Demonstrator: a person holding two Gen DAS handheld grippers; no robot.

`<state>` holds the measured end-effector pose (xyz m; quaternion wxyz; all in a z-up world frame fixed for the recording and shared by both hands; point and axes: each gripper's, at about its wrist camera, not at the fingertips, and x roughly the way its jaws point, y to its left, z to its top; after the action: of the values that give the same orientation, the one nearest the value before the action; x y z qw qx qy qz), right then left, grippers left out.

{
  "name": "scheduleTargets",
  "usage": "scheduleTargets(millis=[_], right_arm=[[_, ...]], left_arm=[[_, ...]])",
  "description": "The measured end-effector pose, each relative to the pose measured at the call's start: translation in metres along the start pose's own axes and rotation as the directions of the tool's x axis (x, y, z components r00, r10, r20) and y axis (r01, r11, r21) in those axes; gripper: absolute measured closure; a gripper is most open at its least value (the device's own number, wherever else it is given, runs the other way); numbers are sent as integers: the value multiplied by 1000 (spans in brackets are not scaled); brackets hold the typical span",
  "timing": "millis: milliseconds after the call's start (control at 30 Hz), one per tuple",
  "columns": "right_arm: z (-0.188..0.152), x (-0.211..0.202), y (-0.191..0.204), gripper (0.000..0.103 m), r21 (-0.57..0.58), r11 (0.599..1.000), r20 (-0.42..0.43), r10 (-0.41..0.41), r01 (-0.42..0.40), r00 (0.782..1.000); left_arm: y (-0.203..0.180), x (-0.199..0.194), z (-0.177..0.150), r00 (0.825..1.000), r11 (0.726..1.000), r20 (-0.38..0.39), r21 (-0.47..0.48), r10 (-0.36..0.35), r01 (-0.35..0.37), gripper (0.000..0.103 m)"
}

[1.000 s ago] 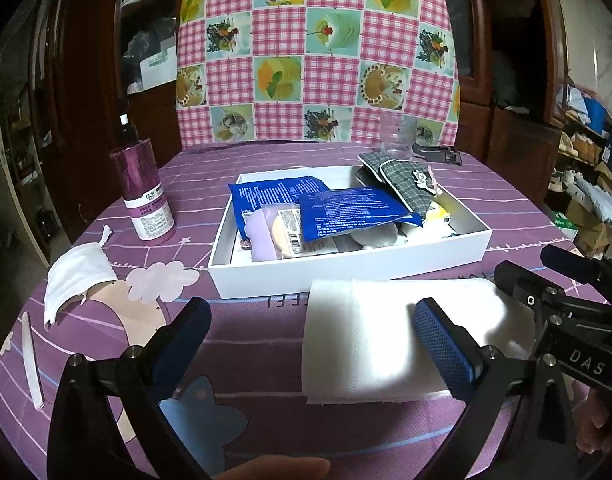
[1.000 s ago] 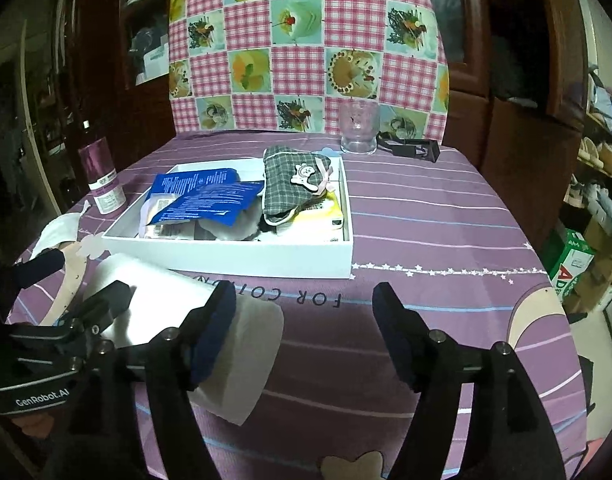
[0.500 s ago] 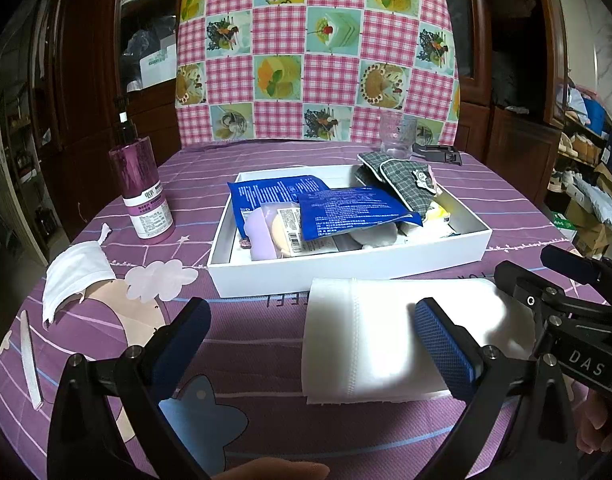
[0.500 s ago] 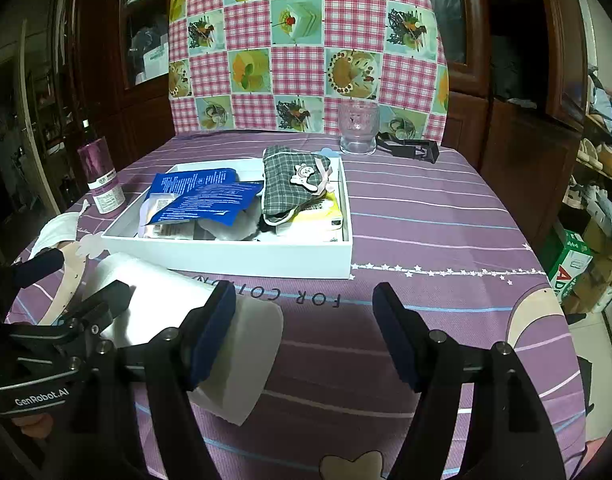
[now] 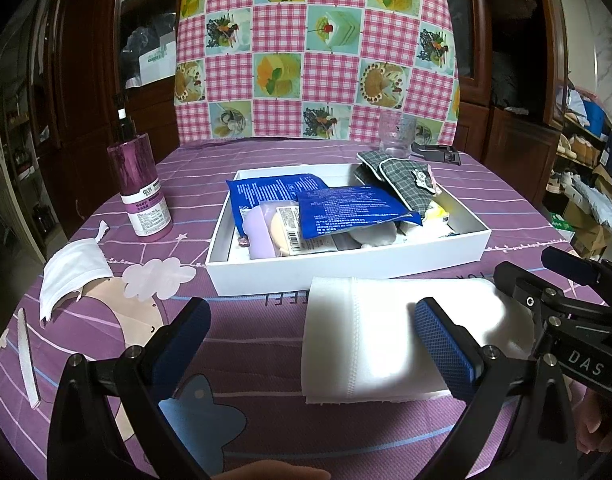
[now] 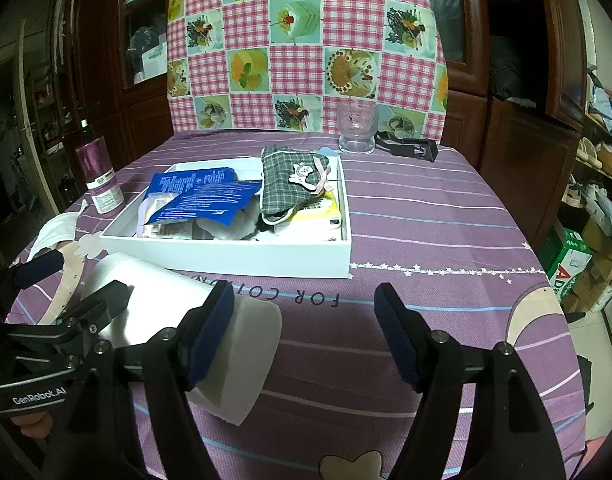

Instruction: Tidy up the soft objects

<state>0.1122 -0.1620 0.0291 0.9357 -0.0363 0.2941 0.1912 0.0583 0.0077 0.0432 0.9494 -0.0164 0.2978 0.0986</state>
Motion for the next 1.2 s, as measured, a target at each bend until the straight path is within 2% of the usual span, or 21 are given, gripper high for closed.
scheduleTargets(millis=[200,1200], right_arm=[[0,2,-5,24,22,1000,-11,12,-12,1000],[1,2,-6,23,12,1000,-7,4,-4,1000]], left_arm=[[0,0,0,1000,1000,-1,-1,-1,1,0],[0,0,0,1000,1000,0,0,4,-4,0]])
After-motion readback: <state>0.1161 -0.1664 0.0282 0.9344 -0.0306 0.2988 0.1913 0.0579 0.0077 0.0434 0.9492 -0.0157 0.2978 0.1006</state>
